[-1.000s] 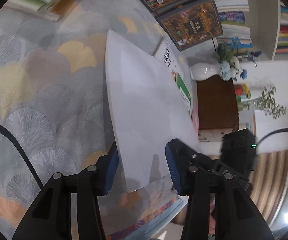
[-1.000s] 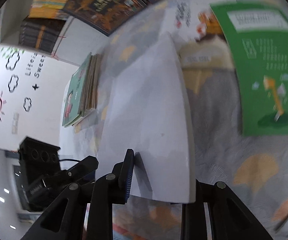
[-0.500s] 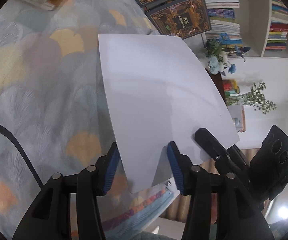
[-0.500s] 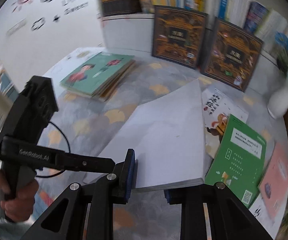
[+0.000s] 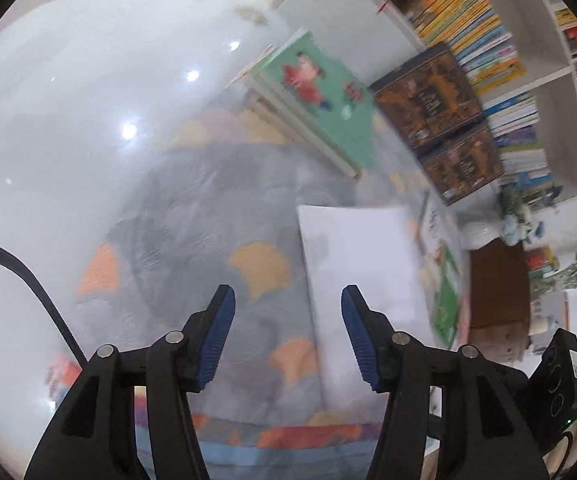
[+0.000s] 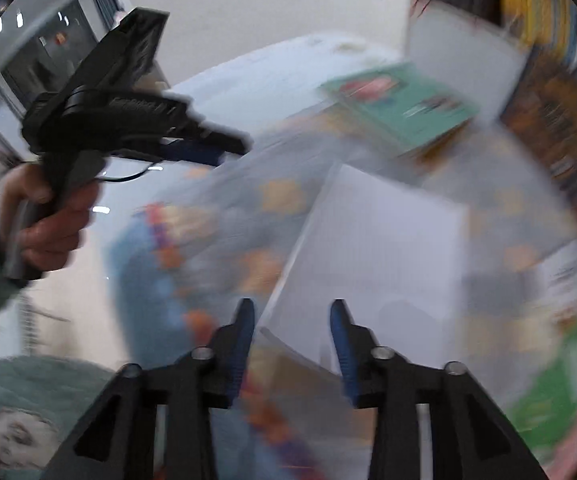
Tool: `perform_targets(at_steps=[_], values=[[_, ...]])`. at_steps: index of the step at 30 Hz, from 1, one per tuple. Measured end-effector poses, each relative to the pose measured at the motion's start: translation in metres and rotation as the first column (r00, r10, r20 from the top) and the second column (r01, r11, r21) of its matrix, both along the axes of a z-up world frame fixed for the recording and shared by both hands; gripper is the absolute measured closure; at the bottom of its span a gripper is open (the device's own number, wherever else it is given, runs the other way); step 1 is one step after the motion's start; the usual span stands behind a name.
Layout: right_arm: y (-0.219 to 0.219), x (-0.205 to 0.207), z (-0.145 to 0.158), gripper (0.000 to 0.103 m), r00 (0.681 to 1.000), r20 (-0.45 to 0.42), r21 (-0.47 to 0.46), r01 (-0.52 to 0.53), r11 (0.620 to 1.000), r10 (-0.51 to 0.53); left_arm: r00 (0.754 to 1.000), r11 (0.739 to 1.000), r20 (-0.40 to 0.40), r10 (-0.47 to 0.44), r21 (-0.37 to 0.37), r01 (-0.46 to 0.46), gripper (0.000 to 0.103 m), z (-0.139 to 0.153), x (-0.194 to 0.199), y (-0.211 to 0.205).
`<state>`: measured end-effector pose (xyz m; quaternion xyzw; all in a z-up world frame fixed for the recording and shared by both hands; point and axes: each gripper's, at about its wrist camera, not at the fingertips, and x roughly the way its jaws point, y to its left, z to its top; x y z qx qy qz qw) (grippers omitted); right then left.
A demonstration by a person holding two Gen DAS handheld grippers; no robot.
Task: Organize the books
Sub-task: 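Grasp the white booklet edge with the left gripper and lift it upright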
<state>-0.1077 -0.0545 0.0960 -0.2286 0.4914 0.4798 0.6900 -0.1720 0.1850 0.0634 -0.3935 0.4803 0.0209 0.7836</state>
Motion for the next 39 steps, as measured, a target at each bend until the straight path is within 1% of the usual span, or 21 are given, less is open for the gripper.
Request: perform_targets(at_steps=[3, 4, 5, 6, 7, 10, 13, 15, 17, 18, 20, 22, 26, 27, 29, 31, 33, 34, 36, 37, 39], values=[[-0.01, 0.017, -0.019, 0.061, 0.984, -0.152, 0.026, 0.095, 0.995, -0.09, 0.994, 0.997, -0.07, -0.081, -0.026, 0.079, 0.049, -0.02, 0.009, -0.018], [-0.02, 0.03, -0.025, 0.061, 0.967, -0.208, 0.044, 0.16, 0.986, -0.147, 0.99, 0.994, -0.088, -0.107, -0.036, 0.105, 0.046, -0.027, 0.013, -0.027], [-0.026, 0.036, -0.028, 0.061, 0.952, -0.23, 0.05, 0.217, 0.975, -0.2, 0.984, 0.989, -0.106, -0.144, -0.057, 0.138, 0.046, -0.035, 0.019, -0.039], [-0.034, 0.046, -0.03, 0.06, 0.934, -0.244, 0.051, 0.281, 0.958, -0.261, 0.979, 0.983, -0.11, -0.172, -0.077, 0.164, 0.046, -0.04, 0.024, -0.051], [-0.05, 0.061, -0.037, 0.06, 0.905, -0.248, 0.043, 0.368, 0.929, -0.347, 0.975, 0.978, -0.111, -0.194, -0.097, 0.183, 0.046, -0.046, 0.028, -0.061], [-0.085, 0.088, -0.051, 0.06, 0.833, -0.242, 0.02, 0.518, 0.855, -0.498, 0.962, 0.964, -0.112, -0.249, -0.124, 0.235, 0.048, -0.058, 0.031, -0.082], [-0.104, 0.097, -0.067, 0.06, 0.795, -0.28, 0.007, 0.563, 0.827, -0.538, 0.942, 0.947, -0.109, -0.318, -0.096, 0.308, 0.062, -0.059, 0.028, -0.108], [-0.111, 0.095, -0.075, 0.063, 0.788, -0.279, 0.017, 0.576, 0.818, -0.549, 0.941, 0.945, -0.106, -0.323, -0.084, 0.315, 0.062, -0.057, 0.025, -0.117], [-0.115, 0.09, -0.077, 0.066, 0.795, -0.257, 0.052, 0.579, 0.813, -0.549, 0.944, 0.946, -0.1, -0.314, -0.114, 0.302, 0.062, -0.059, 0.023, -0.118], [-0.114, 0.088, -0.078, 0.066, 0.798, -0.262, 0.059, 0.574, 0.817, -0.542, 0.949, 0.949, -0.095, -0.301, -0.131, 0.288, 0.062, -0.06, 0.023, -0.12], [-0.111, 0.084, -0.077, 0.066, 0.806, -0.27, 0.061, 0.56, 0.826, -0.526, 0.957, 0.957, -0.09, -0.275, -0.124, 0.264, 0.062, -0.06, 0.022, -0.121], [-0.107, 0.084, -0.075, 0.069, 0.823, -0.231, 0.04, 0.541, 0.84, -0.519, 0.961, 0.959, -0.083, -0.264, -0.125, 0.253, 0.062, -0.059, 0.018, -0.12], [-0.115, 0.096, -0.07, 0.069, 0.81, -0.163, 0.039, 0.575, 0.817, -0.563, 0.969, 0.968, -0.09, -0.231, -0.118, 0.22, 0.063, -0.06, 0.012, -0.122], [-0.115, 0.1, -0.073, 0.066, 0.813, -0.157, 0.02, 0.571, 0.821, -0.561, 0.968, 0.969, -0.092, -0.232, -0.108, 0.222, 0.062, -0.06, 0.012, -0.124], [-0.112, 0.106, -0.086, 0.066, 0.823, -0.226, -0.018, 0.531, 0.847, -0.521, 0.971, 0.971, -0.088, -0.222, -0.108, 0.212, 0.058, -0.061, 0.011, -0.125], [-0.107, 0.102, -0.086, 0.065, 0.851, -0.227, 0.012, 0.489, 0.872, -0.474, 0.98, 0.974, -0.07, -0.188, -0.141, 0.177, 0.054, -0.063, 0.012, -0.125], [-0.105, 0.099, -0.086, 0.064, 0.86, -0.219, 0.018, 0.476, 0.879, -0.461, 0.99, 0.978, -0.056, -0.131, -0.171, 0.12, 0.053, -0.065, 0.011, -0.122], [-0.106, 0.1, -0.087, 0.064, 0.858, -0.229, 0.027, 0.478, 0.878, -0.46, 0.995, 0.979, -0.047, -0.088, -0.191, 0.078, 0.053, -0.066, 0.009, -0.119], [-0.117, 0.103, -0.089, 0.064, 0.835, -0.289, 0.056, 0.504, 0.862, -0.469, 0.999, 0.967, 0.041, -0.023, -0.253, 0.033, 0.053, -0.055, 0.004, -0.117], [-0.123, 0.108, -0.091, 0.064, 0.811, -0.339, 0.069, 0.526, 0.847, -0.476, 0.995, 0.959, 0.095, -0.006, -0.283, 0.032, 0.055, -0.045, 0.003, -0.118], [-0.129, 0.115, -0.095, 0.064, 0.777, -0.409, 0.082, 0.554, 0.828, -0.479, 0.985, 0.95, 0.172, 0.002, -0.309, 0.051, 0.056, -0.027, 0.004, -0.119]])
